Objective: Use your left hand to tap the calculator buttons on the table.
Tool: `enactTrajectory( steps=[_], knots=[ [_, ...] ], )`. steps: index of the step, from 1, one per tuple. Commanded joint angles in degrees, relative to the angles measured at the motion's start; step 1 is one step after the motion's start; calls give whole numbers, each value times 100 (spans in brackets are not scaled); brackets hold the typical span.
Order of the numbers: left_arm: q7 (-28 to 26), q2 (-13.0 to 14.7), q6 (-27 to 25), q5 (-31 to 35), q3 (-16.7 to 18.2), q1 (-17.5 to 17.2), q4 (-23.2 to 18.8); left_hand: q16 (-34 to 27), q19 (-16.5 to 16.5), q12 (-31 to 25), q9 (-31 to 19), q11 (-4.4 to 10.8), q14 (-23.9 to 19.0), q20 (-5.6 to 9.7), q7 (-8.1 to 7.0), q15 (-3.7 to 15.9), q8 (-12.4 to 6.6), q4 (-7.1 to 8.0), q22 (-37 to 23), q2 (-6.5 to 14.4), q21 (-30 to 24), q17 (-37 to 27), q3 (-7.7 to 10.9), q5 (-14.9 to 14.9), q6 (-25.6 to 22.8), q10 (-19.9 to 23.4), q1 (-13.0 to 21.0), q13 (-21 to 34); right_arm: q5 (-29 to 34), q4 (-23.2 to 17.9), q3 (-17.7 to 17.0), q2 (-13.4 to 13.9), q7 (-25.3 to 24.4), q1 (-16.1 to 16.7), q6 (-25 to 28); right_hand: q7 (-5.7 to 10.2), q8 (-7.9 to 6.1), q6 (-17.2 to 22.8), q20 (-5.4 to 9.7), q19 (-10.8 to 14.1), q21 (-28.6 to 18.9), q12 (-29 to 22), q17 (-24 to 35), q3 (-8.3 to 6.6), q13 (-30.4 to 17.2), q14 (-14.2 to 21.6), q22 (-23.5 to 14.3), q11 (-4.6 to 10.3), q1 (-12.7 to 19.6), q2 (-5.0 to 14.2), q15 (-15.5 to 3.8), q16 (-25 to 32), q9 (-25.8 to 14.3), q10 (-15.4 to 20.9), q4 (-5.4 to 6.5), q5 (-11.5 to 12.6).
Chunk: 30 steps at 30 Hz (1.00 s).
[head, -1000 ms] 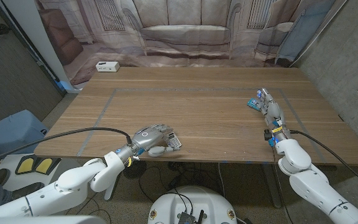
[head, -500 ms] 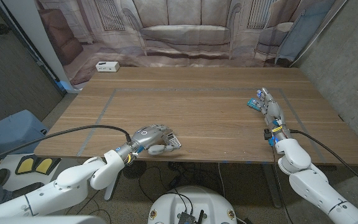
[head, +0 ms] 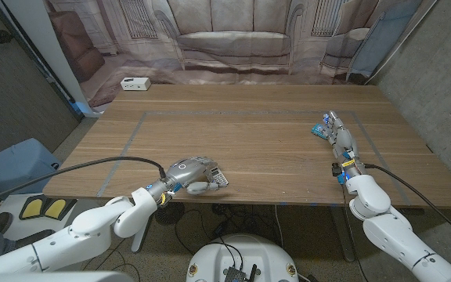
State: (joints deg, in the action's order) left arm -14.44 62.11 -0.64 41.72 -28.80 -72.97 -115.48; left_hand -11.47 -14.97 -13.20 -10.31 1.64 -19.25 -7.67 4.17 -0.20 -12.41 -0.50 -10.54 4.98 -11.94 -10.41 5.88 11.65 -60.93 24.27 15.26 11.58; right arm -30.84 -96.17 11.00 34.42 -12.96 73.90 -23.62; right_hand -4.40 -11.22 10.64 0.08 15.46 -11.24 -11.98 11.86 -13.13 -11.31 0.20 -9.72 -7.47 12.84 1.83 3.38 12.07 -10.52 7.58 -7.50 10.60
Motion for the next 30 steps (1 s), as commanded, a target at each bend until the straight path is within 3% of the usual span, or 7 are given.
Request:
enactTrajectory(
  steps=[1, 19, 30],
  knots=[
    [-105, -4, 15, 120, 0, 95, 44, -19, -41, -33, -18, -2, -60, -10, -14, 35, 16, -33, -13, 3, -5, 4, 37, -7, -34, 23, 69, 20, 13, 72, 39, -49, 2, -49, -45, 6, 11, 42, -14, 8, 14, 2, 24, 24, -11, 38, -14, -2, -16, 46, 20, -4, -18, 25, 2, -11],
    [-376, 15, -101, 332, 124, 92, -42, -14, -52, -39, -20, 32, -113, 2, -64, 66, 37, -71, -13, 44, -7, 5, 79, -17, -50, 72, 131, 20, 41, 202, 28, -86, 48, -156, -206, 15, 13, 39, -15, 10, 13, 2, 24, 34, -11, 36, -15, -1, -21, 41, 15, -7, -18, 31, 1, -12],
    [-411, -42, 5, 351, 119, 227, 14, -4, -61, -38, -21, 30, -127, 10, -87, 83, 62, -97, -13, 66, -8, 6, 107, -26, -25, 91, 170, 20, 57, 146, -52, -85, -37, -60, -253, 22, 15, 33, -20, 9, 14, 6, 24, 41, -11, 36, -15, -2, -24, 38, 13, -8, -18, 29, 1, -12]
  ],
)
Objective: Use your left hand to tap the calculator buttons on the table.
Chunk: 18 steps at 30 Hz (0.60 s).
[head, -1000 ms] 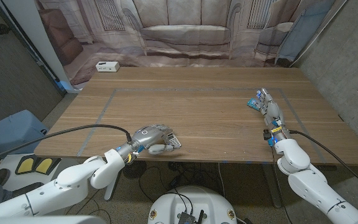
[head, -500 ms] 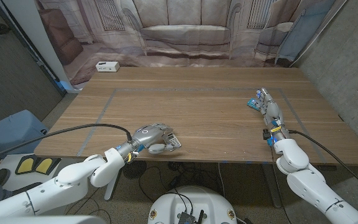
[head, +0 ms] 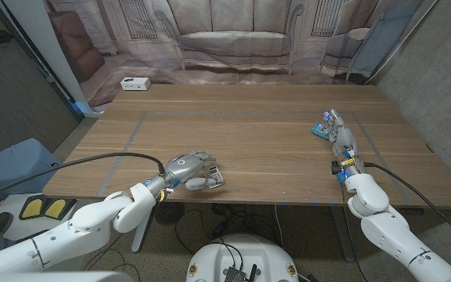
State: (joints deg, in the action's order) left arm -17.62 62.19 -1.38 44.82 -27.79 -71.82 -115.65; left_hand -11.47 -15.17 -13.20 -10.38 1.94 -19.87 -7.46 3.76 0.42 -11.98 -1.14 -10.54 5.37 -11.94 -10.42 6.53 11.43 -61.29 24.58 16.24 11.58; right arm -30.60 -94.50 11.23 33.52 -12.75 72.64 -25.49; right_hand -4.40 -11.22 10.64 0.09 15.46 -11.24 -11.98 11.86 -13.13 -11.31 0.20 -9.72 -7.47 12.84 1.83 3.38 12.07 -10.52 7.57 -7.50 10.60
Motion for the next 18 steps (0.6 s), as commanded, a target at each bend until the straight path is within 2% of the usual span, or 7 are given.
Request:
enactTrajectory(
  steps=[1, 9, 18],
  knots=[
    [-102, -63, 87, 37, 15, 119, 38, -4, -39, -38, -14, -2, -68, -12, -43, 17, 23, -35, -14, 28, -8, 6, 44, -6, 18, 62, 74, 20, 16, -36, -84, -2, -72, 74, -55, 23, 14, 35, -19, 8, 14, 6, 24, 41, -11, 36, -15, -1, -24, 38, 13, -8, -18, 28, 1, -12],
    [-141, -73, 72, 64, 45, 113, -11, 3, -44, -38, -15, 17, -73, -13, -51, 21, 28, -49, -14, 35, -8, 6, 56, -12, 14, 77, 93, 20, 9, -44, -100, 7, -69, 78, -25, 19, 14, 35, -22, 9, 14, 6, 23, 44, -11, 39, -15, 3, -22, 38, 12, -9, -18, 33, -2, -11],
    [-253, 29, -97, 63, 246, -80, -221, 2, -46, -40, -15, 29, -102, -12, -56, 21, 50, -67, -13, 41, -7, 7, 71, -20, 50, 100, 114, 21, 0, 11, -74, -16, -35, 12, -16, 22, 12, 42, -23, 9, 14, 6, 24, 47, -11, 40, -15, 3, -23, 40, 12, -10, -18, 38, -1, -10]
  ],
)
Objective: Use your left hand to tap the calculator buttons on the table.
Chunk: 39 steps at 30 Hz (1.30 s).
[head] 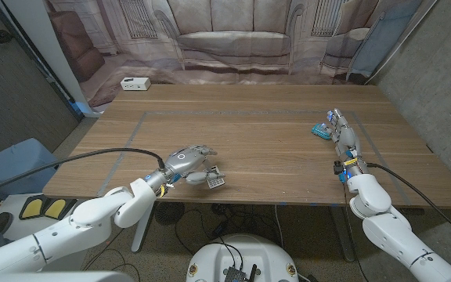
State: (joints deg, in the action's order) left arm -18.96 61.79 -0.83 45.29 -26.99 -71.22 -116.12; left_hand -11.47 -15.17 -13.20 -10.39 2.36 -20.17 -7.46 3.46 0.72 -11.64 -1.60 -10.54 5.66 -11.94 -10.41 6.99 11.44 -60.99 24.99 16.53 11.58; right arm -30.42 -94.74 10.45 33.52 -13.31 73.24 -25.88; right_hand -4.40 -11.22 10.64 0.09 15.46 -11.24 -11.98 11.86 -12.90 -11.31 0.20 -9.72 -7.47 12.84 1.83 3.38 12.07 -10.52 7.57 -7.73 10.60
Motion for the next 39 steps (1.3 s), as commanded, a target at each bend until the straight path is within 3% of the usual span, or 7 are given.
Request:
enactTrajectory(
  steps=[1, 14, 16, 20, 24, 28, 39],
  knots=[
    [-133, 68, -147, 16, 175, -143, -177, 4, -48, -38, -16, -30, -76, -10, -36, -10, 33, -28, -14, 14, -7, 6, 29, -23, 60, 59, 92, 21, -24, 43, 7, -21, 30, -57, 18, 22, 11, 42, -23, 8, 14, 6, 24, 24, -11, 39, -15, 1, -23, 41, 13, -10, -18, 38, 22, -10],
    [-211, 42, -240, 139, 251, -175, -255, 3, -46, -42, -26, -10, -146, -17, -254, -60, 165, -63, -16, 9, -4, -1, 51, -50, 520, 124, 108, 29, -22, 75, -62, -30, 10, -77, -66, 21, 11, 45, -20, 8, 14, 6, 22, 26, -11, 50, -15, 3, -18, 45, 8, -8, -18, 44, 19, -9],
    [-222, 47, -256, 147, 263, -199, -273, 9, -47, -40, -33, 7, -156, -34, -326, -83, 228, -75, -17, 1, -4, -6, 56, -56, 894, 146, 106, 35, -24, 73, -65, -26, 11, -75, -59, 22, 11, 45, -21, 10, 13, 7, 22, 27, -11, 50, -15, 3, -18, 45, 10, -8, -17, 43, 19, -9],
    [-210, 55, -345, 232, 280, -236, -332, 23, -66, -9, -42, 10, -179, -61, -624, -98, 244, -118, -20, -20, -9, -13, 76, -56, 2092, 157, 97, 52, -43, 73, -65, -20, 31, -76, -45, 23, 10, 47, -18, 13, 12, 6, 22, 27, -11, 46, -15, 7, -17, 47, 11, -10, -17, 46, 18, -9],
    [-158, 48, -416, 264, 295, -248, -390, 26, -73, 15, -38, 27, -193, -71, -782, -116, 245, -145, -21, -22, -9, -15, 93, -50, 2970, 153, 92, 61, -40, 88, -63, -19, 44, -86, -52, 34, 12, 44, -19, 14, 12, 7, 21, 28, -11, 49, -15, 5, -14, 47, 14, -10, -17, 45, 17, -9],
    [-127, 38, -479, 285, 316, -258, -438, 39, -85, 48, -34, 41, -170, -71, -807, -115, 243, -167, -21, -25, -10, -16, 106, -45, 3682, 96, 85, 67, -65, 99, -67, -24, 59, -91, -53, 40, 12, 45, -21, 17, 11, 6, 21, 28, -11, 48, -15, 6, -13, 49, 14, -11, -17, 50, 16, -9],
    [-133, -32, -620, 236, 432, -289, -558, 58, -87, 58, -33, 32, -114, -65, -766, -108, 140, -174, -21, -20, -9, -15, 113, -45, 3685, 67, 76, 71, -72, 241, -6, -51, 171, -246, -105, 47, 10, 49, -23, 17, 11, 3, 20, 28, -11, 50, -15, 5, -8, 54, 10, -12, -17, 62, 14, -8]
  ],
)
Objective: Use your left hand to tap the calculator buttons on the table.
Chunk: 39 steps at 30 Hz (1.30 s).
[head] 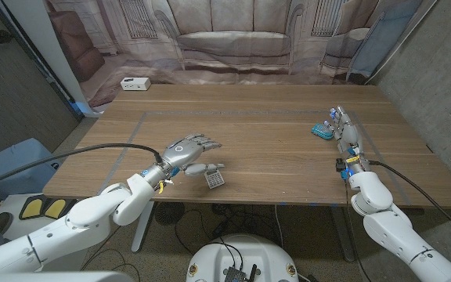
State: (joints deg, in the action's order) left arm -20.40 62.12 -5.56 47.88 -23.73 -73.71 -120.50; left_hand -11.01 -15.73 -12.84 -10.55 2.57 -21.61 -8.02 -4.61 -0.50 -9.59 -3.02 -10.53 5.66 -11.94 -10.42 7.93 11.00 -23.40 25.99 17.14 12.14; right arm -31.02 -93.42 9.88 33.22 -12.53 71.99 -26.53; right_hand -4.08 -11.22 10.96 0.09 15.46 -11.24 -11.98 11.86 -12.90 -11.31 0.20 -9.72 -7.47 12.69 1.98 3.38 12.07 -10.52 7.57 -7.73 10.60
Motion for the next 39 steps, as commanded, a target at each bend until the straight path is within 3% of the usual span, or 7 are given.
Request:
enactTrajectory(
  steps=[1, 18, 28, 39],
  knots=[
    [7, -73, -143, -51, 116, -42, -122, 13, -33, 25, -17, 14, 35, -9, 42, 18, -72, -32, -21, -20, -10, -15, 20, -2, -83, -39, 14, 15, -10, 104, 55, -23, 89, -128, -36, 14, 11, 16, -23, 16, 12, 3, 20, 28, -11, 53, -15, 6, 8, 39, 11, -11, -17, 62, 14, -8],
    [-202, -422, -204, -227, 138, 81, -48, 4, -21, 13, -15, 14, 27, -26, 171, 27, -190, -31, -21, -26, -4, -14, 16, -11, -349, -21, -20, 19, 0, -23, 87, 64, 86, -159, 119, 5, 13, 11, -15, 50, 0, -2, 20, 33, -11, 71, -15, 15, 11, 42, 8, -6, -17, 86, 12, -8],
    [-59, -493, -310, -376, 188, 147, -131, 0, -14, 7, -14, 10, 19, -43, 214, 24, -221, -31, -21, -29, -1, -14, 15, -15, -454, -9, -35, 20, -40, 40, 110, 7, 97, -237, 91, -8, 13, 12, -14, 61, -2, -3, 19, 37, -11, 77, -15, 13, 11, 40, 10, -5, -17, 97, 11, -9],
    [-168, -579, -588, -472, 391, -23, -315, -3, -14, 6, -13, 34, 13, -43, 244, 30, -228, -31, -21, -33, -1, -13, 14, -17, -503, -7, -47, 21, -81, 152, 161, 5, 200, -339, 81, -17, 12, 15, -10, 63, 0, -1, 20, 43, -11, 80, -14, 10, 9, 38, 7, -6, -18, 98, 11, -9]
  ],
)
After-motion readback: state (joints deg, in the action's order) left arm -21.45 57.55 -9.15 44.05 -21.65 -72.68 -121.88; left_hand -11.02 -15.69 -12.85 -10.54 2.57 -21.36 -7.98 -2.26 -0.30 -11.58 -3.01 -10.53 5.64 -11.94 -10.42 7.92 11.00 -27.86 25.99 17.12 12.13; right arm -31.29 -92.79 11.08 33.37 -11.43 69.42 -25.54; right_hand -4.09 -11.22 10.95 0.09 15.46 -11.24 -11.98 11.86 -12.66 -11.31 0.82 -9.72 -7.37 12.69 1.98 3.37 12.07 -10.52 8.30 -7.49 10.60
